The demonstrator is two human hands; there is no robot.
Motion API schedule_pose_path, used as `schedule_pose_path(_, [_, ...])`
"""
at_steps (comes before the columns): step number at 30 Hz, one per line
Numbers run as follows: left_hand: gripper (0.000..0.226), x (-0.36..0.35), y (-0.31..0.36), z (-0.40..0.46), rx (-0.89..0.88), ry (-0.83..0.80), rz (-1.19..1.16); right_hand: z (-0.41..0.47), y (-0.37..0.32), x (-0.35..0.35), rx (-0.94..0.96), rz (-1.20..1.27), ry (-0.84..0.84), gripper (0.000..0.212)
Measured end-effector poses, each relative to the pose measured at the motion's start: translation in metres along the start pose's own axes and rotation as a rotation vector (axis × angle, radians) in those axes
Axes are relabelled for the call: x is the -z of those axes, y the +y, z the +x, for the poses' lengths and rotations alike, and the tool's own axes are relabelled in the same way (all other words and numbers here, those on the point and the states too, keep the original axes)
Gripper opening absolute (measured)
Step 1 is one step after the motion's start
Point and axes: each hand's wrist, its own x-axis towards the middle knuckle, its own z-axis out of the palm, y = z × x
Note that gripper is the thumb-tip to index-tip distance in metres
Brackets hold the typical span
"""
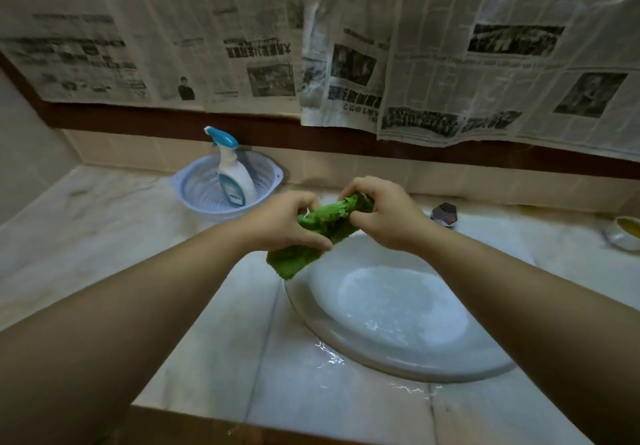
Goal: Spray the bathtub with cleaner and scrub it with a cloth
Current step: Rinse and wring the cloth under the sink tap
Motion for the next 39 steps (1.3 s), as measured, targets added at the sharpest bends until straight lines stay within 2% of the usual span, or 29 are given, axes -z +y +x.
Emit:
schedule_pose_path(3, [0.04, 0.025, -0.024, -0.015, -0.01, 0.04, -0.002, 0.011, -0.032, -0.015, -0.003, 0.034, -0.002, 0.028])
schedule_pose_path(6, [0.022, 0.047, -0.047, -0.035, -0.093, 0.141, 0.031, 0.023, -0.062, -0.03, -0.015, 0.018, 0.03, 0.028])
schedule_pose_path(8, [0.004, 0.059, -0.06, -0.047, -0.075, 0.199, -0.067, 0.031, -0.079, -0.036, -0.027, 0.008, 0.046, 0.026])
schedule_pose_path(11, [0.027, 0.078, -0.075, -0.057, -0.023, 0.16, -0.191, 0.044, -0.099, -0.047, -0.056, 0.058, 0.038, 0.017])
schedule_pose_path(15, [0.023, 0.1, -0.088, -0.068, -0.038, 0.026, -0.261, 0.054, -0.129, -0.063, -0.067, 0.199, -0.073, 0.014])
schedule_pose_path(18, [0.014, 0.116, -0.093, -0.075, -0.047, -0.002, -0.295, 0.058, -0.151, -0.072, -0.051, 0.25, -0.153, 0.016])
schedule_pose_path(22, [0.031, 0.13, -0.11, -0.081, -0.114, 0.082, -0.422, 0.064, -0.169, -0.08, 0.021, 0.1, -0.174, 0.023])
schedule_pose_path(24, [0.039, 0.131, -0.117, -0.08, -0.142, 0.051, -0.454, 0.069, -0.174, -0.082, 0.044, 0.029, -0.164, 0.026])
schedule_pose_path(26, [0.036, 0.131, -0.121, -0.08, -0.16, -0.005, -0.404, 0.074, -0.175, -0.081, 0.06, 0.012, -0.152, 0.029])
schedule_pose_path(30, [0.017, 0.134, -0.148, -0.086, -0.078, -0.123, -0.157, 0.083, -0.168, -0.07, 0.078, -0.004, -0.081, 0.033])
schedule_pose_path(32, [0.01, 0.139, -0.164, -0.094, -0.016, -0.123, -0.127, 0.086, -0.16, -0.062, 0.083, -0.028, -0.046, 0.033])
schedule_pose_path(35, [0.011, 0.156, -0.18, -0.102, 0.044, -0.107, -0.082, 0.088, -0.147, -0.053, 0.065, -0.027, -0.027, 0.029])
schedule_pose_path(39, [0.035, 0.179, -0.194, -0.106, 0.123, -0.047, 0.085, 0.091, -0.142, -0.052, 0.029, -0.014, 0.0, 0.031])
